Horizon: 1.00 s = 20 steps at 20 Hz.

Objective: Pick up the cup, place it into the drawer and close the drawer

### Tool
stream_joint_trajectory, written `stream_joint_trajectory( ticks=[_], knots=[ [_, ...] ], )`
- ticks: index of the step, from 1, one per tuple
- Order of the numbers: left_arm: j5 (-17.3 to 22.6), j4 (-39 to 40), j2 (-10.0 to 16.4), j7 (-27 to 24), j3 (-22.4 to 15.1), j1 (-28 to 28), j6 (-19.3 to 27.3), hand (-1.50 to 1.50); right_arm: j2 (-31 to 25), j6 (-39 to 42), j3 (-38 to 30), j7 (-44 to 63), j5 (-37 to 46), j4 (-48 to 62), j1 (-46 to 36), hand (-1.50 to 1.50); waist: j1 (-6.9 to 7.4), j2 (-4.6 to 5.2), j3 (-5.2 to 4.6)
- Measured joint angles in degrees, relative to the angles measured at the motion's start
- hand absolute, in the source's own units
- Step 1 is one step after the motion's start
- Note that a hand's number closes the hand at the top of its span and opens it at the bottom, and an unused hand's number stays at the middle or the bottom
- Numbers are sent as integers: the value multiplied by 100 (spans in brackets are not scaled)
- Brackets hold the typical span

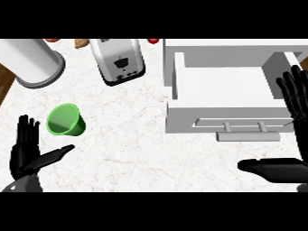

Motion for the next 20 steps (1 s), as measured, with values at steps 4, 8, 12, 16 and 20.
stream_joint_trajectory(
  ticks=[4, 8, 12, 16, 20],
  knots=[
    [2, 1080, 163, -722, 116, -416, -104, -150, 12, 1, 4, 110, -1, -104, -38, -150, -19, 6, -2],
    [-30, 1979, 400, -1248, 204, -768, -239, -150, 57, 5, 42, 65, 36, -44, -47, -150, -38, 15, -6],
    [-79, 2511, 483, -1564, 227, -929, -329, -150, 76, 34, 92, 51, 62, -38, -48, -150, -61, 26, -10],
    [-107, 2771, 573, -1664, 219, -1078, -400, -150, 40, 136, 11, -22, -48, -107, 88, -150, -75, 29, -11],
    [-119, 2908, 564, -1714, 225, -1201, -395, -150, 102, 57, 77, 23, 47, 6, -76, -150, -90, 40, -16]
  ],
)
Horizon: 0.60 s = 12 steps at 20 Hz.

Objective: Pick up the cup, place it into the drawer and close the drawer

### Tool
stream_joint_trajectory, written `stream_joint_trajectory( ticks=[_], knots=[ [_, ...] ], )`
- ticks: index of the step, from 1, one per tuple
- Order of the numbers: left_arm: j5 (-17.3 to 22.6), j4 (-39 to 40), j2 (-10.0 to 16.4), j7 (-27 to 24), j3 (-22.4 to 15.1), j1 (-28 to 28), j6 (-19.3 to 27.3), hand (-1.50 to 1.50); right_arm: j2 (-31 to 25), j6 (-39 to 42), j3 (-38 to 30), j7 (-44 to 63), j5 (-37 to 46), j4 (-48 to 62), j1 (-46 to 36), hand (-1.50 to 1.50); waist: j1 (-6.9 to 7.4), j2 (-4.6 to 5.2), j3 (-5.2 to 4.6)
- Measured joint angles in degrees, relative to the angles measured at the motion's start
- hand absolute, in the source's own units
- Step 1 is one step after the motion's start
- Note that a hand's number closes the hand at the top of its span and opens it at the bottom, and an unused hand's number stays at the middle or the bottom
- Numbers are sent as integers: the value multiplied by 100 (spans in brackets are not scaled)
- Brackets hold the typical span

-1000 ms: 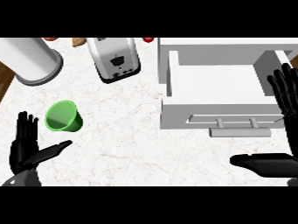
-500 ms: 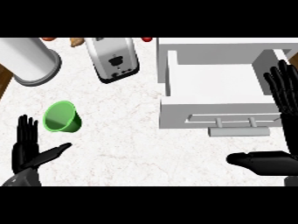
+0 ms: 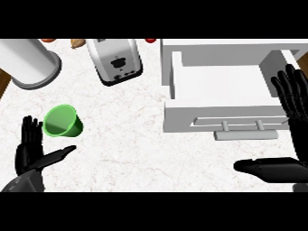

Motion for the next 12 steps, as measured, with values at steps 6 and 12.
stream_joint_trajectory(
  ticks=[6, 12],
  knots=[
    [23, 62, 10, 30, 12, -145, -159, -150, -129, 93, -167, 81, -140, 92, -156, -150, -15, 7, -1],
    [39, 15, -119, 18, 2, -179, -338, -150, -103, 140, -145, -8, -146, 107, -44, -150, -32, 13, -4]
  ],
)
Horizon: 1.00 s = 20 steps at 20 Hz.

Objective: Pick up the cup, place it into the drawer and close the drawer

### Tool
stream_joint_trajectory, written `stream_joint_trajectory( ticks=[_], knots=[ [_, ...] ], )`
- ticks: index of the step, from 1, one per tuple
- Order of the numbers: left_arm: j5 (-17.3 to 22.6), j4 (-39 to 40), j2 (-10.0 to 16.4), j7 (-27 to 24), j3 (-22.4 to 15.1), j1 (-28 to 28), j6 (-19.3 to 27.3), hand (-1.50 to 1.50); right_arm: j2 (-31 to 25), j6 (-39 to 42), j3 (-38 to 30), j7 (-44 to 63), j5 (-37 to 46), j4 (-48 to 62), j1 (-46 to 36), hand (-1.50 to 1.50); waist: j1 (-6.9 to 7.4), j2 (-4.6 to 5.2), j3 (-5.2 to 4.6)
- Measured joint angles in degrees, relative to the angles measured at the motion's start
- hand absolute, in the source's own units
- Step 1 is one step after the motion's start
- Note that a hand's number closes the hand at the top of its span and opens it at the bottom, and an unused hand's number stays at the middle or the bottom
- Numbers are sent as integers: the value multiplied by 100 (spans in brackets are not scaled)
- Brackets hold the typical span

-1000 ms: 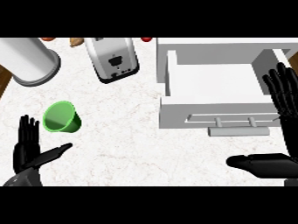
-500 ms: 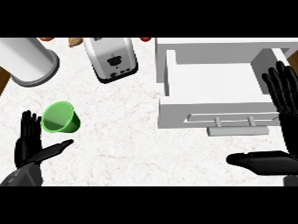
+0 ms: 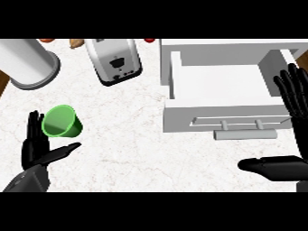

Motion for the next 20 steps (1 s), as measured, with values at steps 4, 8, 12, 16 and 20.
stream_joint_trajectory(
  ticks=[4, 8, 12, 16, 20],
  knots=[
    [42, -60, -55, 56, 11, -80, -194, 150, -23, -3, -39, 115, -55, 37, -128, -150, 0, 3, 0],
    [62, -135, -120, 124, -15, -123, -451, 150, 6, 27, -6, 37, -56, 85, -83, -150, -7, 7, -1],
    [121, -216, -182, 264, -23, -209, -761, 150, -6, 31, -47, -19, -59, 205, -150, -150, 5, 8, -1],
    [159, -342, -245, 336, -52, -252, -999, 150, -48, 78, -97, -58, -88, 216, -94, -150, -1, 1, 1],
    [130, -442, -336, 329, -139, -142, -1131, 150, -46, 33, -83, -10, -28, 245, -171, -150, 25, -6, 4]
  ],
)
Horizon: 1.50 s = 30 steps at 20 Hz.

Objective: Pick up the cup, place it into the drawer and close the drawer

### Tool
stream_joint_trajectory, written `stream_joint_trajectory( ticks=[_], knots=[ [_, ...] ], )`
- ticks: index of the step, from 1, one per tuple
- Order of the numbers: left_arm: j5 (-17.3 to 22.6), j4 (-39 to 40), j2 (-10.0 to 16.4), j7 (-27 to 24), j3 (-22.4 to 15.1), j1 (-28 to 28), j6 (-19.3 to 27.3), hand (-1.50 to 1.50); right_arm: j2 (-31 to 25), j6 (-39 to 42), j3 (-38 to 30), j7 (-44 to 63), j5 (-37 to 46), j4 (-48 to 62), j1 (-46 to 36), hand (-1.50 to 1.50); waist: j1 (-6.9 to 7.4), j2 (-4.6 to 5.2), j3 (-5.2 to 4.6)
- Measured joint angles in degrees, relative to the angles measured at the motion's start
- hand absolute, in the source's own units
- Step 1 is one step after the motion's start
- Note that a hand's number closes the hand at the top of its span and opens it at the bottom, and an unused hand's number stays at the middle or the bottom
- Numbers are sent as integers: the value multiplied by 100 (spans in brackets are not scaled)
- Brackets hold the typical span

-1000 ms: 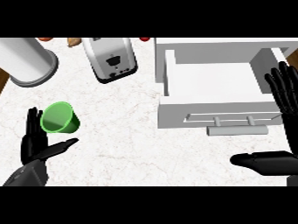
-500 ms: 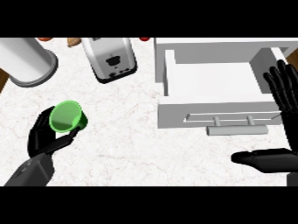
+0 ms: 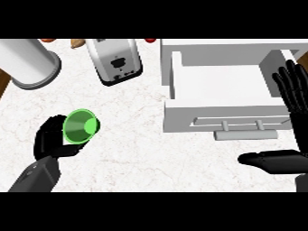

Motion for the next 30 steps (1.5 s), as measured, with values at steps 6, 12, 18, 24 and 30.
stream_joint_trajectory(
  ticks=[6, 12, 18, 24, 30],
  knots=[
    [-80, -322, -129, -194, -130, 93, 85, 150, -15, 10, -17, 23, -8, -41, 24, -150, 16, -15, 3],
    [-65, -786, -200, -188, -246, -50, 80, 150, -5, 4, -46, -49, 23, -40, 137, -150, 61, -38, 10],
    [-108, -1494, -401, 106, -572, -401, 99, 150, -16, -4, -119, -44, -2, -47, 189, -150, 109, -66, 21],
    [-149, -2757, -730, 805, -984, -718, 544, 150, -108, 72, -276, -86, -79, -116, 375, -150, 170, -101, 29],
    [-142, -3932, -1050, 1939, -1401, -1122, 1094, 150, -121, 102, -304, 18, -152, -194, 363, -150, 162, -94, 27]
  ],
)
